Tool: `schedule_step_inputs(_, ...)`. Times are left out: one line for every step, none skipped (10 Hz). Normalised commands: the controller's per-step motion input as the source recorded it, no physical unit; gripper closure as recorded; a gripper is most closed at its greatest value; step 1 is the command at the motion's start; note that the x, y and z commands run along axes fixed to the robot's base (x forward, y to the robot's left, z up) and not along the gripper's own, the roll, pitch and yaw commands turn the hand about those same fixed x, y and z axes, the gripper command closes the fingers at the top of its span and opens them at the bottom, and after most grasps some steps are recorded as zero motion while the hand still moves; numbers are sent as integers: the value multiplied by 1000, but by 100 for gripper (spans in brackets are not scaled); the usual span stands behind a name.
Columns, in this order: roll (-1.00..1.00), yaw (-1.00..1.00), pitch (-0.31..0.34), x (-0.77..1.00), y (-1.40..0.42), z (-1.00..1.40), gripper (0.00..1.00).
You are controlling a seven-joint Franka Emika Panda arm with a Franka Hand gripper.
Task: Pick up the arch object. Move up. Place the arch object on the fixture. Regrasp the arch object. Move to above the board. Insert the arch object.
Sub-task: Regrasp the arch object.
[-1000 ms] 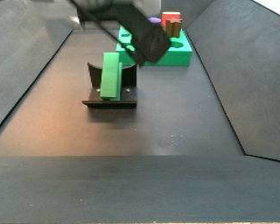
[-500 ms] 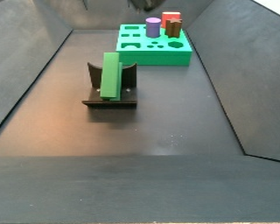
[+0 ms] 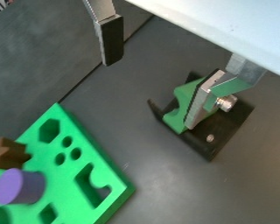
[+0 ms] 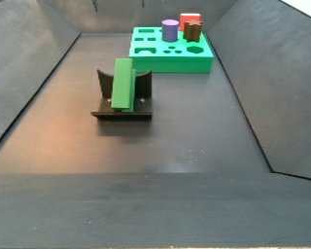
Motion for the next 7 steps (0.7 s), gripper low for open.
schedule_step_inputs(1000,1,43,-33,-29,4,0)
schedule_step_inputs(1000,2,38,-32,-25,8,0)
schedule_step_inputs(1000,4,31,-28,-23,12,0)
schedule_step_inputs(1000,5,27,-23,-21,7,0)
schedule_step_inputs(1000,7,24,-18,-20,3,0)
schedule_step_inputs(1000,9,25,-18,-20,4,0)
schedule_step_inputs(1000,11,28,-13,-15,10,0)
